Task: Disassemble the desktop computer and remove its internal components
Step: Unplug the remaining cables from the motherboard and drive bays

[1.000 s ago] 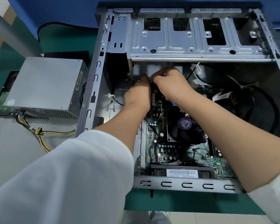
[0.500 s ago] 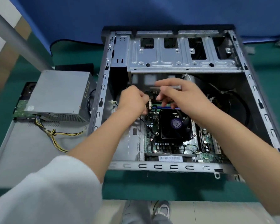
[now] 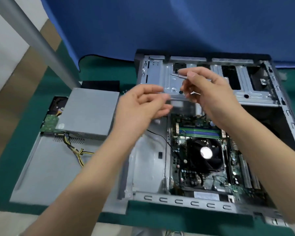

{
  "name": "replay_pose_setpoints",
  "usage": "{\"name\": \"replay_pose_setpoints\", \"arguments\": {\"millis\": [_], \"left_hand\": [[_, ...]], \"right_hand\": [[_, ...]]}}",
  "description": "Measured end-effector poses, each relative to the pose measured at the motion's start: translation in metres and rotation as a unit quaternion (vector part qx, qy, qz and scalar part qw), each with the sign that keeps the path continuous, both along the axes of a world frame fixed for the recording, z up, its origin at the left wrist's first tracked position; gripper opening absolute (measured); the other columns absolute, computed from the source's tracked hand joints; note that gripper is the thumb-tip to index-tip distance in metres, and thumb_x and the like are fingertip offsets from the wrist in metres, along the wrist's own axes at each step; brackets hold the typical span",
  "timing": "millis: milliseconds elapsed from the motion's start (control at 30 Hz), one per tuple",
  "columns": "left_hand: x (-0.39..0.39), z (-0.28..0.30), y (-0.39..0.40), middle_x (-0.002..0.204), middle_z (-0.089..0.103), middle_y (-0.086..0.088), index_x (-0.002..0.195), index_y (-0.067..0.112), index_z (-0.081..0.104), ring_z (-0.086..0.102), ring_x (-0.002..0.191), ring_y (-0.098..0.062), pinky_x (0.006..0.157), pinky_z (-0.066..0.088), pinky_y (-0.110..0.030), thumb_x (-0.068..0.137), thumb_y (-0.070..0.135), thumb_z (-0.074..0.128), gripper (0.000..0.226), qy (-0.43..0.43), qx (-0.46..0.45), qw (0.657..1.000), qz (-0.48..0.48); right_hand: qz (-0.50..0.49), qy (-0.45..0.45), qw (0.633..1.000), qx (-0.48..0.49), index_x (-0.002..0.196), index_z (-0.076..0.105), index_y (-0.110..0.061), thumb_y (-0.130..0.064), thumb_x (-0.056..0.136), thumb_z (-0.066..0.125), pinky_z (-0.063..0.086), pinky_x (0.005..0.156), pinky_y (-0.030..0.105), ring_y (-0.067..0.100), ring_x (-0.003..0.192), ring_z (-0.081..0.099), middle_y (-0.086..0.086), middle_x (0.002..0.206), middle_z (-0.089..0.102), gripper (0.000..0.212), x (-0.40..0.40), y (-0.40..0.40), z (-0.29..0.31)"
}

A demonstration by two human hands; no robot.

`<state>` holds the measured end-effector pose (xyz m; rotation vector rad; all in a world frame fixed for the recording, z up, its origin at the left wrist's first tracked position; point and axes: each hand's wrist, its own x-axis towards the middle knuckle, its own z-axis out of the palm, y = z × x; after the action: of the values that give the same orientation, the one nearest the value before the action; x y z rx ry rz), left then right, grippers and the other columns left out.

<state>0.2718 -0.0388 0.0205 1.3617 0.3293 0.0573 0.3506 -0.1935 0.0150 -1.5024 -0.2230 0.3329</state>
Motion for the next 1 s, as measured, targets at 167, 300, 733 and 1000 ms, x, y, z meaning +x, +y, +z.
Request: {"name": "replay_pose_setpoints", "arguments": {"millis": [167,300,733,1000], "left_hand": [[0.031,-0.010,0.080,0.080,0.070,-0.006,0.086,0.014,0.065,0.065,0.060,-0.006,0.056,0.053,-0.017,0.089,0.011,0.063,0.005,0.027,0.163,0.981,0.099],[0.055,-0.037,0.135,0.074,0.063,0.012,0.084,0.021,0.067,0.055,0.057,0.003,0.054,0.044,-0.008,0.088,0.021,0.065,0.005,0.054,0.431,0.897,0.077],[0.159,-0.079,0.152,0.087,0.068,0.011,0.085,0.029,0.072,0.056,0.083,-0.012,0.069,0.044,-0.023,0.083,0.026,0.072,0.004,0.267,0.617,0.698,-0.248],[0.172,-0.088,0.140,0.106,0.066,-0.007,0.106,0.017,0.070,0.060,0.101,-0.028,0.086,0.053,-0.038,0.079,0.038,0.074,0.034,0.302,0.643,0.641,-0.291]], "right_hand": [[-0.031,-0.082,0.985,-0.147,0.112,0.059,-0.025,-0.012,0.097,0.047,0.039,0.049,0.015,0.006,0.053,0.049,-0.008,0.073,0.062,0.023,0.047,0.029,-0.019],[-0.098,-0.120,0.961,-0.231,0.128,0.044,-0.031,-0.018,0.098,0.045,0.040,0.053,0.014,-0.004,0.055,0.051,-0.009,0.077,0.062,0.033,0.064,0.039,-0.034],[-0.098,-0.105,0.965,-0.221,0.110,0.055,-0.034,-0.017,0.097,0.049,0.037,0.047,0.012,-0.003,0.054,0.051,-0.014,0.077,0.065,0.023,0.062,0.039,-0.037],[-0.088,-0.102,0.967,-0.218,0.112,0.053,-0.035,-0.017,0.097,0.048,0.039,0.059,0.019,-0.002,0.060,0.053,-0.015,0.078,0.065,0.024,0.063,0.038,-0.036]]}}
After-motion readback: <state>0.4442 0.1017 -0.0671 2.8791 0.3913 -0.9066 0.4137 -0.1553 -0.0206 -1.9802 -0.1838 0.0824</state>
